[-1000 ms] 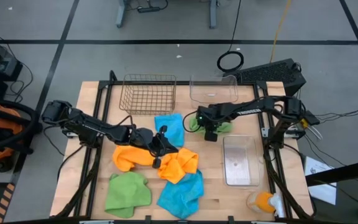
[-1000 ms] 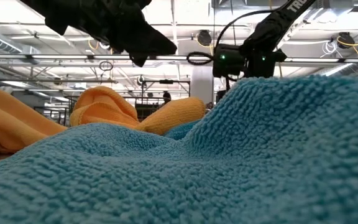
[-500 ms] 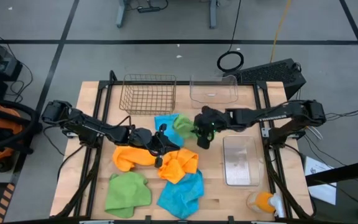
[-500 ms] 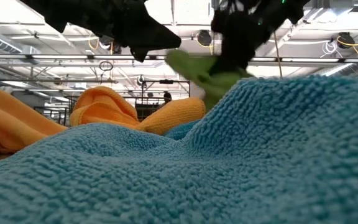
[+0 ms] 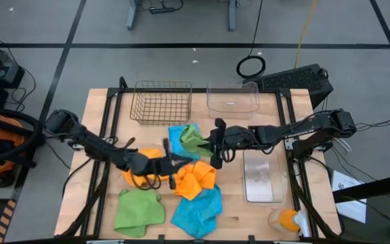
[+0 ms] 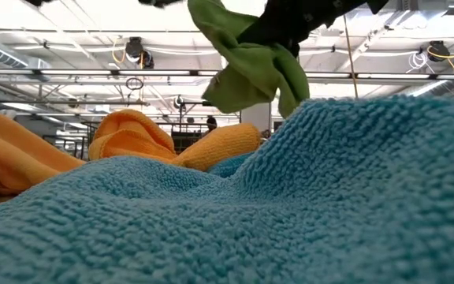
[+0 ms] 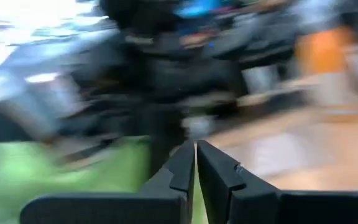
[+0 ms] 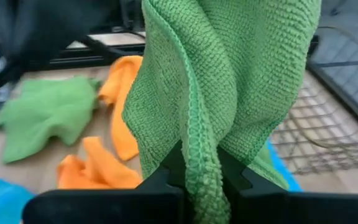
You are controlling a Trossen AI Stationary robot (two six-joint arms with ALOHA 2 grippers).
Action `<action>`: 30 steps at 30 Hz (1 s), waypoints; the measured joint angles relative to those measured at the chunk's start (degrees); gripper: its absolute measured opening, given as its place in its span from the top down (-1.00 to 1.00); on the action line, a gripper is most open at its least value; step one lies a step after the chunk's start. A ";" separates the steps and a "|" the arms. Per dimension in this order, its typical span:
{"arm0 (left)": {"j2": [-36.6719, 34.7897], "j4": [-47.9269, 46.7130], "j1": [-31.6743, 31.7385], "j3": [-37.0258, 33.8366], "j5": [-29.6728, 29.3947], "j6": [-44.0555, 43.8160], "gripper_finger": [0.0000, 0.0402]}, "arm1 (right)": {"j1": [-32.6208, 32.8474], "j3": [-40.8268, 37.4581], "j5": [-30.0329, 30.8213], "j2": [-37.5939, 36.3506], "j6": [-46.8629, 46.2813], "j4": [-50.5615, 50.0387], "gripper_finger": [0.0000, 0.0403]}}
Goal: Sort microfiber towel by color & place in baskets
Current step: Put the top green microfiber towel into the top transparent bin
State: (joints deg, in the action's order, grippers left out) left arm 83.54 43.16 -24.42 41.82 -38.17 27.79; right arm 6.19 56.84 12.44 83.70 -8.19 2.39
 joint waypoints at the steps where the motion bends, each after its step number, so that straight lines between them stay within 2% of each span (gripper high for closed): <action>1: -0.09 0.40 -0.88 0.02 -5.05 1.54 0.86 | 0.42 0.00 1.40 0.02 -0.01 0.11 0.88; 3: -0.39 -0.35 -2.33 0.01 -12.69 4.24 0.83 | 1.13 0.00 2.74 0.02 -0.10 1.01 0.88; 5: -0.47 -0.78 -3.17 0.01 -15.24 5.77 0.73 | 1.86 0.00 2.50 0.02 -0.17 2.77 0.88; 9: -0.47 -1.19 -3.46 0.00 -13.55 6.01 0.36 | 3.92 -0.01 2.63 0.02 -0.72 4.80 0.88; 13: -0.47 -1.58 -3.53 0.01 -11.08 5.68 -0.18 | 6.30 -2.22 5.71 0.02 0.04 10.63 0.88; 16: -0.47 -2.38 -3.48 0.00 -11.00 5.57 -0.55 | 7.28 -2.93 5.59 0.04 2.25 14.04 0.88; 19: -0.45 -2.84 -3.43 0.00 -9.67 5.55 -0.80 | 7.74 -2.93 5.45 0.04 2.82 15.88 0.88; 22: -0.43 -2.92 -3.46 0.00 -6.52 5.38 -0.88 | 7.83 -2.93 5.14 0.04 3.16 16.52 0.88; 26: -0.43 -2.42 -3.42 0.00 -3.68 4.15 -0.90 | 7.81 -2.93 3.76 0.79 3.31 17.59 0.88; 30: -0.43 -1.23 -3.10 0.00 -2.21 3.93 -0.90 | 7.80 -2.95 1.48 3.28 6.04 22.71 0.88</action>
State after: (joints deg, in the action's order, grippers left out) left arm 83.11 41.93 -27.52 41.82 -40.38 31.73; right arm 14.00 53.89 13.92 86.98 -2.16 25.10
